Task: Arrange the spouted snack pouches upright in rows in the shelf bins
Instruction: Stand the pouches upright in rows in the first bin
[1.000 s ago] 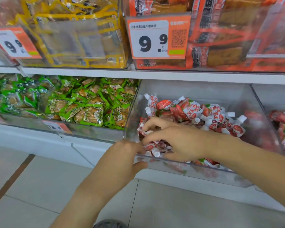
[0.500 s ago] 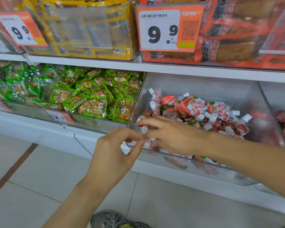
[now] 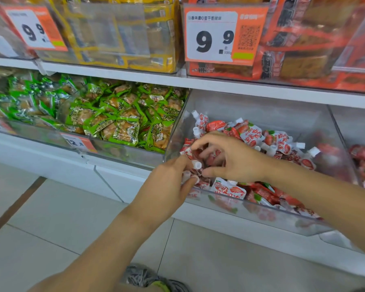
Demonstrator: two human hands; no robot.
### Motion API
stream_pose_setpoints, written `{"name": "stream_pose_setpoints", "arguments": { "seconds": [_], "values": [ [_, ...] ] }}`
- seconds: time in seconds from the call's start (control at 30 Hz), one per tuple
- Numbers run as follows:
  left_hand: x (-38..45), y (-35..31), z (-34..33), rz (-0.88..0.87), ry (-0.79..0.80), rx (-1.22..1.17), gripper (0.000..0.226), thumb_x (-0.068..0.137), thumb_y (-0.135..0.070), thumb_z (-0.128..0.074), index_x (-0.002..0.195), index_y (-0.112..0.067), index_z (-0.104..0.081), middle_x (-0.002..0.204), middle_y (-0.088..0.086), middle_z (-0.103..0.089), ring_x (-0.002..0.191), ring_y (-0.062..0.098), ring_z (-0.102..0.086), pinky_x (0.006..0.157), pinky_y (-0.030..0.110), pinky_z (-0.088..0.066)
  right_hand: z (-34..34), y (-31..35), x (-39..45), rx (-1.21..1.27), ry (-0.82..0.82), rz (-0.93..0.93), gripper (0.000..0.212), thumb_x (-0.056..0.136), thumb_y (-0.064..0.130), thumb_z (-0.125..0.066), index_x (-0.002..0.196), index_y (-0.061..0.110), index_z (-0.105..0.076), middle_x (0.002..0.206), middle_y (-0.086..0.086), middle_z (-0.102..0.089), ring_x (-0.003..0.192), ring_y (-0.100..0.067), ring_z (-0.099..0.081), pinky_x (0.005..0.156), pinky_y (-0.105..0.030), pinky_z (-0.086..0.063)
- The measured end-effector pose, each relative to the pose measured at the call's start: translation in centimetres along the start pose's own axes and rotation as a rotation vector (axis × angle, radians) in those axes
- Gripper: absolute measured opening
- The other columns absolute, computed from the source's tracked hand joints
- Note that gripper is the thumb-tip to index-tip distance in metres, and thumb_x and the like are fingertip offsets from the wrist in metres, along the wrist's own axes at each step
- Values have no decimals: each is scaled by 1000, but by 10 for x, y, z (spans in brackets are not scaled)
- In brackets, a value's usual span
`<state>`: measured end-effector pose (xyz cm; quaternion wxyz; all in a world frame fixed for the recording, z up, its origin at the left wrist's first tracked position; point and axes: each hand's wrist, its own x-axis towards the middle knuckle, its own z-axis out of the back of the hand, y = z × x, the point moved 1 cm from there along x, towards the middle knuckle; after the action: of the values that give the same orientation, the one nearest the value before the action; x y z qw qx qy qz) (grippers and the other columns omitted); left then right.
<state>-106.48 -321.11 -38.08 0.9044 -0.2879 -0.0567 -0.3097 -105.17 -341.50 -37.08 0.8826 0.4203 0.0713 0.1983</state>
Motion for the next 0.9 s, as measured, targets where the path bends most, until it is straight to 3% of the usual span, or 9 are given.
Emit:
{"name": "stream_pose_setpoints", "arguments": {
  "seconds": [0.07,0.13,0.23,0.33,0.5,0.63,0.73,0.83,0.9],
  "values": [
    [0,1,-2,-21,26,30,11,89,-24,-67,97,-20,-61,85,-3,-66,77,22,-64,63,36,-51,-4,-4,0,-148,68,-1,68,81,34,-79,139,41,-46,144,8,-37,134,-8,-41,104,-32,-46],
    [1,3,-2,-32,38,20,9,88,-22,-67,96,-21,-64,86,-5,-67,76,19,-63,64,32,-50,-11,-5,2,-166,109,-4,67,87,31,-73,145,40,-41,152,6,-37,141,-7,-34,114,-32,-36],
    [4,1,-1,-35,38,19,12,87,-22,-69,99,-21,-71,92,-5,-67,77,13,-61,65,18,-40,-12,-2,7,-2,0,-35,44,95,16,-62,136,32,-56,128,4,-65,117,-9,-61,99,-37,-52],
    [6,-1,0,-26,60,29,12,87,-24,-71,98,-23,-74,91,-6,-65,77,14,-60,66,19,-39,-7,-3,7,-112,-72,-13,28,98,17,-57,122,28,-65,111,6,-71,100,-9,-68,87,-38,-57],
    [15,-7,2,101,46,-26,30,73,-41,-81,87,-29,-58,65,-25,-47,65,5,-49,61,24,-41,-7,9,6,-179,80,24,56,87,23,-72,137,33,-50,102,28,-65,95,5,-62,82,-21,-51],
    [18,-9,-1,141,23,-4,31,72,-37,-83,88,-24,-61,65,-20,-50,62,6,-50,60,25,-43,-6,7,8,-151,17,28,40,94,29,-65,132,34,-53,118,13,-66,105,-9,-64,92,-39,-51],
    [16,-6,-3,131,18,11,18,74,-34,-82,86,-26,-71,61,-23,-50,54,-3,-48,52,14,-35,9,4,2,-167,-45,-7,28,100,28,-55,125,38,-58,98,-5,-71,74,-24,-66,75,-45,-53],
    [18,-7,-3,124,-2,40,8,77,-31,-79,80,-25,-75,63,-14,-63,54,4,-52,55,24,-45,24,7,-5,-110,-71,-90,43,96,27,-62,135,36,-48,102,-1,-72,91,-14,-68,88,-35,-53],
    [21,-7,-4,97,-6,77,7,81,-29,-76,76,-23,-75,65,-6,-68,57,14,-58,55,30,-49,23,9,-3,-161,-47,-104,38,90,24,-70,126,29,-57,103,6,-73,94,-3,-67,92,-32,-53]
  ]
}}
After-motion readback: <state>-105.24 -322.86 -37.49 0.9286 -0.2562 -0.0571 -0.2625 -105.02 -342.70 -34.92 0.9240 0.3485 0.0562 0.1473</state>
